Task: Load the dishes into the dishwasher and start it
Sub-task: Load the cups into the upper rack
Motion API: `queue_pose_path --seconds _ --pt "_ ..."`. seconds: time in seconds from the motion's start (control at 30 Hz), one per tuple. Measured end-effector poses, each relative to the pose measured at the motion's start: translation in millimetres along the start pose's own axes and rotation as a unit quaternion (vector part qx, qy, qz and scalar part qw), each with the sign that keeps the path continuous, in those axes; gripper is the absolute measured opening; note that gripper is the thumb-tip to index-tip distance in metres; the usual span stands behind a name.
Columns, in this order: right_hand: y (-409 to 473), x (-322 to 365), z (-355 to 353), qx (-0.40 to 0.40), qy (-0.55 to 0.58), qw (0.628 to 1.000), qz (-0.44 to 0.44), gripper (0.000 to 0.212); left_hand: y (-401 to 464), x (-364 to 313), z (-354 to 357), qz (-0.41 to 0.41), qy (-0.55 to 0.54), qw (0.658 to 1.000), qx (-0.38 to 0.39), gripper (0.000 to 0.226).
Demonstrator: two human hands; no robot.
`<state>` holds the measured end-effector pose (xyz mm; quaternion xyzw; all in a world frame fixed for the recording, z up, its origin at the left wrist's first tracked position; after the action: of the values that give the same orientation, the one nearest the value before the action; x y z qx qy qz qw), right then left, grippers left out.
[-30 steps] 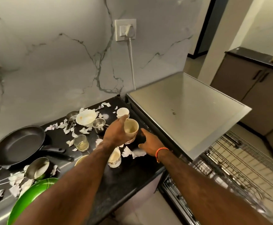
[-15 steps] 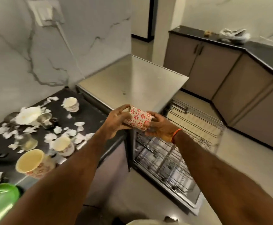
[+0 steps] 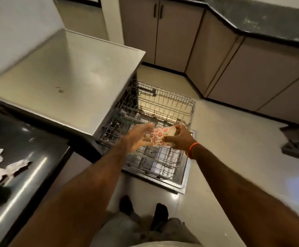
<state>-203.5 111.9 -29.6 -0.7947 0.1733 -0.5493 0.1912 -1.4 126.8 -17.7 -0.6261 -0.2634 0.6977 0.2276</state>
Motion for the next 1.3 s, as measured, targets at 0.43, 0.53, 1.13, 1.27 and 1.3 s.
queue_pose_path --seconds 0.43,0.53,1.13,1.27,1.3 --pt "89 -127 69 -0.131 -0.224 0.963 0.075 0.090 160 101 38 -0.174 0.065 0.981 0.063 0.033" --pt "104 -144 80 -0.119 -0.240 0.959 0.087 0.089 183 117 37 -0.189 0.066 0.978 0.059 0.037" --pt "82 -131 44 -0.022 -0.294 0.955 0.015 0.086 144 100 34 -0.125 0.169 0.977 0.025 0.061" --pt "68 -95 36 0.003 -0.364 0.929 -0.068 0.073 106 74 19 0.050 0.310 0.948 -0.041 0.047" --pt "64 -84 37 0.014 -0.377 0.922 -0.085 0.070 94 69 13 0.085 0.341 0.934 -0.058 0.046"
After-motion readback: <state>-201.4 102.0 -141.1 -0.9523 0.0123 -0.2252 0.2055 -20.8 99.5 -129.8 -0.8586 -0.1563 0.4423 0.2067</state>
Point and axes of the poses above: each hand's wrist, its own y-axis towards the middle knuckle, its own z-axis out of the palm, x = y × z, the point moved 2 cm from there along y, towards the middle knuckle, and after that the axes turned 10 degrees about -x, right-handed, at the moved point
